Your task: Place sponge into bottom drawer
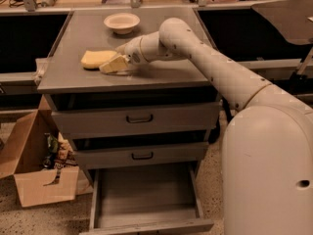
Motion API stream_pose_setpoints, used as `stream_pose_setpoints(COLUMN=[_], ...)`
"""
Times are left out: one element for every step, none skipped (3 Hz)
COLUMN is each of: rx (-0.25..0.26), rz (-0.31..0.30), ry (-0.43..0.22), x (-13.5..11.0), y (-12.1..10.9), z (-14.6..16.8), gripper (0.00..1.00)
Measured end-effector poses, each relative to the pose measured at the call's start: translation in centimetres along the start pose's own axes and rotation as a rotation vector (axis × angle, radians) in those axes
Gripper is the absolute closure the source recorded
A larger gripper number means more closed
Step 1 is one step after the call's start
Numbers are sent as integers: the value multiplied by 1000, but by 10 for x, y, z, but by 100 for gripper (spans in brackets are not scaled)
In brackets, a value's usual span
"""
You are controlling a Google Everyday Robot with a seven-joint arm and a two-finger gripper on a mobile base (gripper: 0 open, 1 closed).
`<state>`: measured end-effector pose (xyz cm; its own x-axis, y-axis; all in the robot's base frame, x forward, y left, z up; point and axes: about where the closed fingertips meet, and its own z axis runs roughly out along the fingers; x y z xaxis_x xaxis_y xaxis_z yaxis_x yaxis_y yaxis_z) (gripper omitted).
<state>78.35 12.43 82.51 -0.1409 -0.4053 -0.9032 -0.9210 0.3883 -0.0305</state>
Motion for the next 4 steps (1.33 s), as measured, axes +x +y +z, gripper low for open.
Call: stream_pose_setpoints(rx=[0, 10, 10, 10], rz=[0, -84, -130, -130], ry=[0, -64, -102, -102], x=[-3, -35, -47, -47], y=[0, 32, 71, 71], z=[-2, -45, -83, -83], gripper=[79, 100, 100, 100])
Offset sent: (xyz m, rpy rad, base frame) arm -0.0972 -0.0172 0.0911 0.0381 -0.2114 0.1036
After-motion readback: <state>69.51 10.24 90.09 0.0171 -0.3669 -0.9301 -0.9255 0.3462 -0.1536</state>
